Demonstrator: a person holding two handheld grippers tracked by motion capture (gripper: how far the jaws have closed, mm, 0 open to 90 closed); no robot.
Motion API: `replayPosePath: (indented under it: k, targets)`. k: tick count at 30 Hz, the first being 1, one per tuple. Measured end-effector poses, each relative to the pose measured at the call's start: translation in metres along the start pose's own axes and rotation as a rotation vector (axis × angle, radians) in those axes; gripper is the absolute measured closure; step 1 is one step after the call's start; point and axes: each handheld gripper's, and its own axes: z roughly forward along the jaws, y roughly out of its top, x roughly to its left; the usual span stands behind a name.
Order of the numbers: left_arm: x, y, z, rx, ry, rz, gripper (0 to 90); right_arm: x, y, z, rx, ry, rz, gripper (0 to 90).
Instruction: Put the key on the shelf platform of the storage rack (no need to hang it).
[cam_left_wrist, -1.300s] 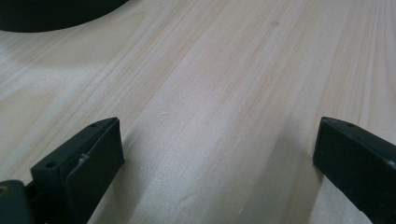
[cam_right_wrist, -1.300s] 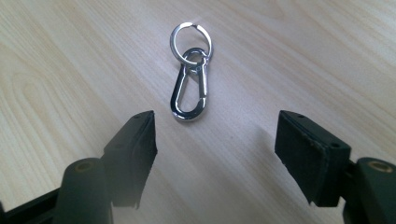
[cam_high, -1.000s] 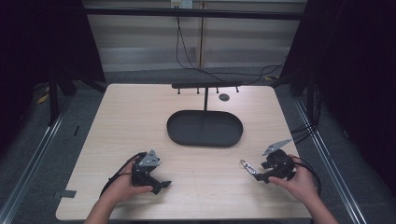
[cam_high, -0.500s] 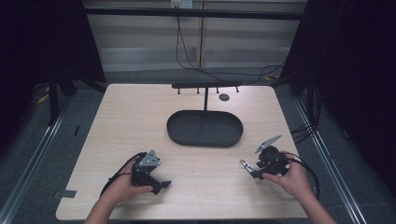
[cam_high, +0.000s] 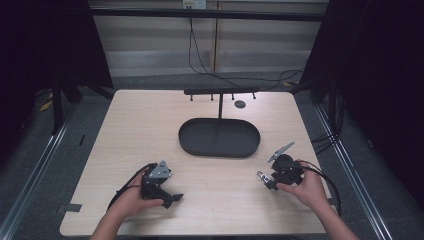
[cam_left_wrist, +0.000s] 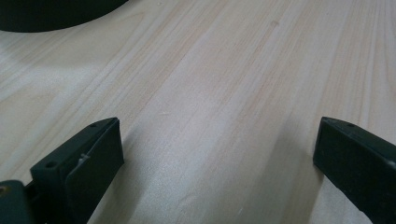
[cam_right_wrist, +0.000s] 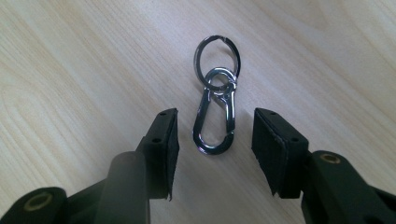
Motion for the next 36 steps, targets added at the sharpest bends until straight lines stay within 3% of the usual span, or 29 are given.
replayPosePath:
  k: [13,19,29,36]
  targets:
    - [0.0,0.0,0.0,0.0,0.0,0.0,1.3,0.0031,0.0077,0.0068,0.059,-0.008,-0.017,58.0]
    - [-0.0001,0.0,0.0,0.0,0.0,0.0,1.3,0.0036,0.0091,0.0068,0.054,-0.013,-0.023,67.1]
    - [0.0,0.0,0.0,0.0,0.0,0.0,1.3,0.0034,0.0088,0.0067,0.049,-0.017,-0.015,68.7]
    - [0.0,0.0,0.0,0.0,0.0,0.0,1.3,-0.0006,0.0085,0.0002,0.027,0.006,0.017,68.8]
